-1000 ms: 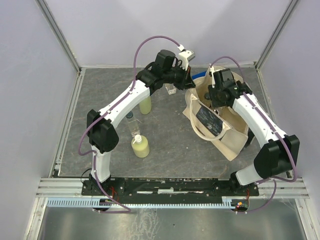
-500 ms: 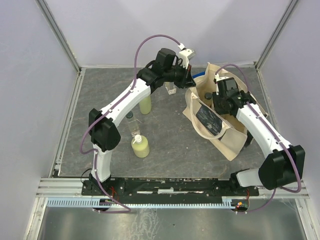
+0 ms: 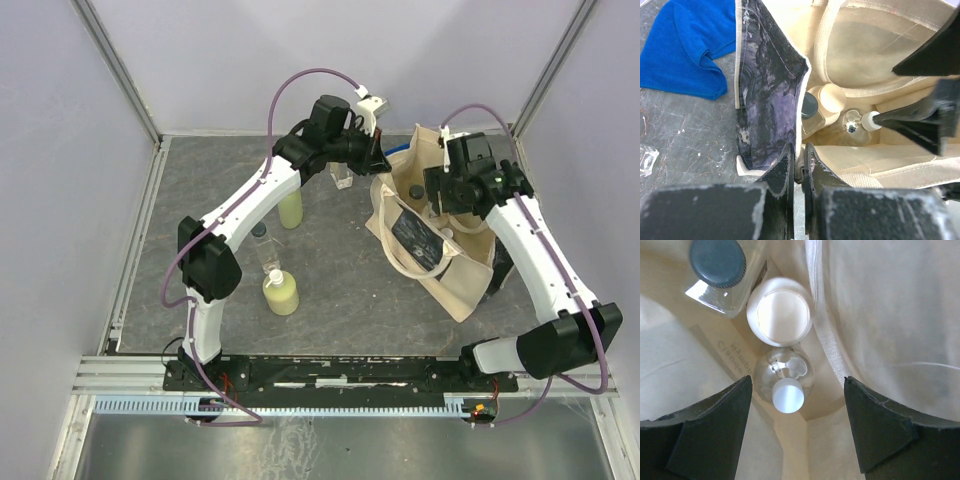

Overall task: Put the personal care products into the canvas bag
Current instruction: Place the care product in the canvas bag, then pick up the care product from the center of the board.

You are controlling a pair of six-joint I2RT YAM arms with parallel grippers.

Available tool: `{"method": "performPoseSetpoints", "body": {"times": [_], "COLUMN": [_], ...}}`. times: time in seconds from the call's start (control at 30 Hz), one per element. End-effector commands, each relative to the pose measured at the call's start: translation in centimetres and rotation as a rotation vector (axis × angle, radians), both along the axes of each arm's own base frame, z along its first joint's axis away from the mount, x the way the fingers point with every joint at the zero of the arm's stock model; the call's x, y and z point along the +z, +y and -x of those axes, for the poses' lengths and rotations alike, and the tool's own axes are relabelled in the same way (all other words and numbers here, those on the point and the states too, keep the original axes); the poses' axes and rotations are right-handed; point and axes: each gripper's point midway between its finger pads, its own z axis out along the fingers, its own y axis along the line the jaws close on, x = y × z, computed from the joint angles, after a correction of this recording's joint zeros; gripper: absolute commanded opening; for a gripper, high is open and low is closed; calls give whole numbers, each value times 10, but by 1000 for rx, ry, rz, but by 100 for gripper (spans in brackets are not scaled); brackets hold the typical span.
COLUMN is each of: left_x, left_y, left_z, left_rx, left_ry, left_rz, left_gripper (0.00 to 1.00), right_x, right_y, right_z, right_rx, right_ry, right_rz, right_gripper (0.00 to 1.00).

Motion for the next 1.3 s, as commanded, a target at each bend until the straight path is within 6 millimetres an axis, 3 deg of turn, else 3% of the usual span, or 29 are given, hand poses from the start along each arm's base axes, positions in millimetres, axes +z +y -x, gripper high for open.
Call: {"method": "performPoseSetpoints", "body": {"times": [0.0,0.13,0.23,0.33,0.4,0.5,0.63,0.83,1.03,1.27], "left_x": [32,31,35,44,50,59,56,12,-23,-44], "left_y": [-2,-1,2,8,18,37,74,121,129,123], "left_z": [-7,-8,-11,-20,-32,-56,-90,-136,-146,-154], "left_rx": [-6,1,21,72,138,216,332,541,604,617], "left_ry": [-60,-56,-64,-73,-57,-2,66,96,146,168], "left_rz": [68,66,68,77,93,144,186,32,-41,-50], "left_gripper": [3,6,36,76,87,91,95,97,98,99], "right_x": [64,97,114,125,131,134,132,126,126,119], "right_y": [0,0,-4,-9,-13,-22,-32,-38,-43,-45], "right_z": [0,-5,-8,-8,-7,-6,-6,-9,-15,-25], "right_rx": [19,23,12,0,-10,-28,-50,-66,-76,-73], "right_ry": [-123,-184,-224,-256,-271,-279,-277,-251,-241,-226], "right_rz": [-28,-31,-20,-1,19,63,112,102,108,101], "right_gripper": [82,83,84,85,86,87,90,91,91,91]}}
